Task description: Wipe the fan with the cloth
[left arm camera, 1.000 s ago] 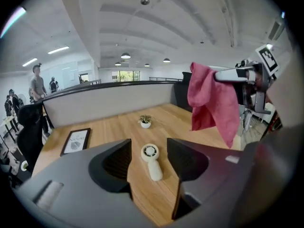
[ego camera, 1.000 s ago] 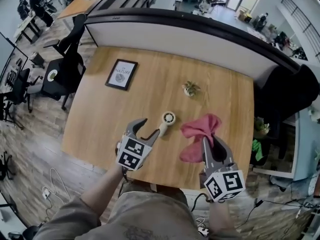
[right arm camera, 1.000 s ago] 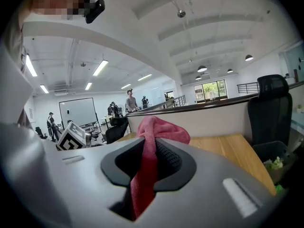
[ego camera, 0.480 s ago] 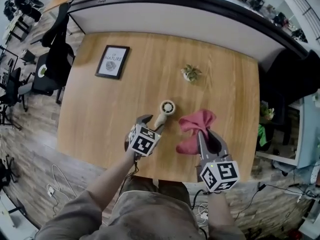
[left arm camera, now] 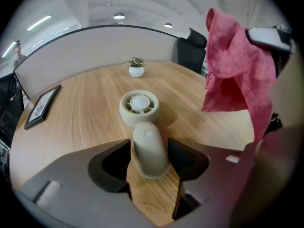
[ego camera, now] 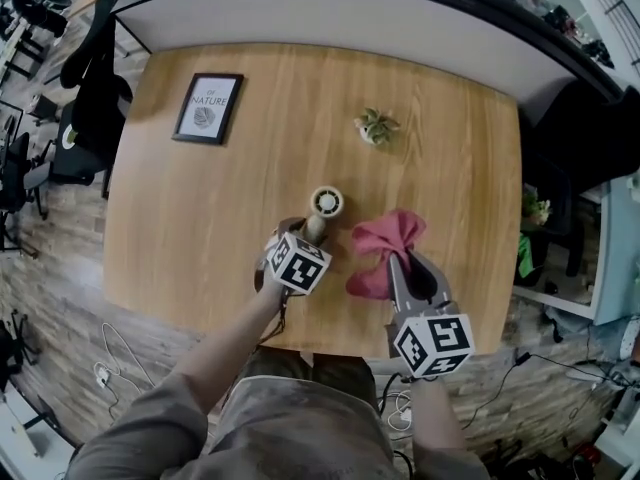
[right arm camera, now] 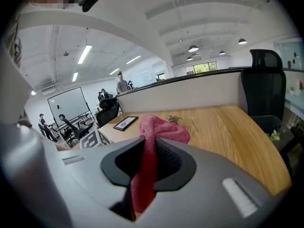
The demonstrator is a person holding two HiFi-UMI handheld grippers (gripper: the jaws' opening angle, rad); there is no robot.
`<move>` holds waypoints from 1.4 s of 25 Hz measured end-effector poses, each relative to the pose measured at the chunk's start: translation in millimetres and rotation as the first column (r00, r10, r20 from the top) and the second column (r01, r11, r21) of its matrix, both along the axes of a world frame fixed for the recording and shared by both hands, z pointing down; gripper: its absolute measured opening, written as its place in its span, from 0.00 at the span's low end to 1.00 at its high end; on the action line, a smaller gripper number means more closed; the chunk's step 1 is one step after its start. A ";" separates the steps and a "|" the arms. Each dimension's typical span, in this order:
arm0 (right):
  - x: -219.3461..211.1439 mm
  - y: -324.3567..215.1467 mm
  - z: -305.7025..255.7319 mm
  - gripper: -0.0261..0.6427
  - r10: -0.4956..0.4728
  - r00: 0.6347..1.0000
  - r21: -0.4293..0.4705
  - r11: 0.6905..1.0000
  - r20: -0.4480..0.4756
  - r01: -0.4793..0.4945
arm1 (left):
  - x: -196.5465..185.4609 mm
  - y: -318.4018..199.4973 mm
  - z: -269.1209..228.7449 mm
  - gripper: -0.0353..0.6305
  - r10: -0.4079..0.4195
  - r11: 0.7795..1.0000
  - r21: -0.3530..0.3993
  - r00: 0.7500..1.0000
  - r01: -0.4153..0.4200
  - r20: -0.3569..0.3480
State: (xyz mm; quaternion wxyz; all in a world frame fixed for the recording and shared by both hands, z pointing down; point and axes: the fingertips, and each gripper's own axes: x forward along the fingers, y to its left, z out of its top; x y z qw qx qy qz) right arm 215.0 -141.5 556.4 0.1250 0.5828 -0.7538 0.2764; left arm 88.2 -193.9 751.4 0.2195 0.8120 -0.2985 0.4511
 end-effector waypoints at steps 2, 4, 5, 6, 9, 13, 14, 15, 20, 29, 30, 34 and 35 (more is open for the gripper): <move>0.5 -0.4 2.4 0.14 0.000 1.000 -0.005 1.000 0.003 0.000 | -0.2 1.1 5.0 0.42 -0.006 1.000 0.000 1.000 0.006 0.015; -0.2 -0.4 3.8 0.14 -0.002 1.000 -0.009 1.000 0.005 0.002 | -0.5 1.0 5.2 0.41 -0.011 1.000 0.009 1.000 0.010 0.018; -0.8 -0.3 4.2 0.14 -0.003 1.000 -0.010 1.000 0.006 0.003 | -0.8 0.6 4.7 0.40 -0.013 1.000 0.011 1.000 0.013 0.017; -1.5 0.0 4.6 0.14 -0.004 1.000 -0.010 1.000 0.006 0.004 | -1.0 0.2 4.4 0.38 -0.015 1.000 0.013 1.000 0.015 0.014; -3.0 1.5 6.1 0.14 -0.006 1.000 -0.012 1.000 0.007 0.006 | -2.7 -0.8 4.9 0.35 -0.016 1.000 0.006 1.000 0.016 0.001; -3.1 2.3 5.1 0.14 -0.008 1.000 -0.009 1.000 0.005 0.008 | -5.3 -3.3 -2.0 0.34 -0.025 0.999 -0.034 0.998 0.023 -0.054; -2.6 2.6 3.7 0.14 -0.008 1.000 -0.007 1.000 0.004 0.008 | -5.8 -3.5 -6.3 0.34 -0.031 0.999 -0.042 0.997 0.028 -0.075; -1.8 3.1 1.9 0.14 -0.008 1.000 -0.004 1.000 0.002 0.008 | -5.5 -3.6 -11.4 0.34 -0.036 0.998 -0.046 0.994 0.031 -0.100; 3.7 4.9 -13.3 0.14 0.003 1.000 0.024 1.000 -0.008 -0.003 | -4.8 -4.2 -48.3 0.34 -0.049 0.999 -0.029 0.967 0.043 -0.250; 1.0 2.2 -67.9 0.14 0.006 1.000 0.117 0.993 -0.021 -0.003 | -23.1 -7.3 -158.2 0.33 -0.042 0.993 0.079 0.880 0.090 -0.474; -0.1 2.1 -76.0 0.14 0.004 1.000 0.131 0.991 -0.021 -0.001 | -26.7 -7.3 -174.1 0.33 -0.038 0.990 0.096 0.865 0.100 -0.501; -5.9 3.5 -114.7 0.14 -0.006 1.000 0.204 0.979 -0.024 0.011 | -41.4 -2.4 -238.3 0.33 0.008 0.976 0.181 0.803 0.125 -0.596; -8.5 3.4 -125.9 0.14 -0.010 1.000 0.227 0.974 -0.026 0.016 | -45.1 -0.7 -254.4 0.33 0.024 0.971 0.202 0.784 0.129 -0.620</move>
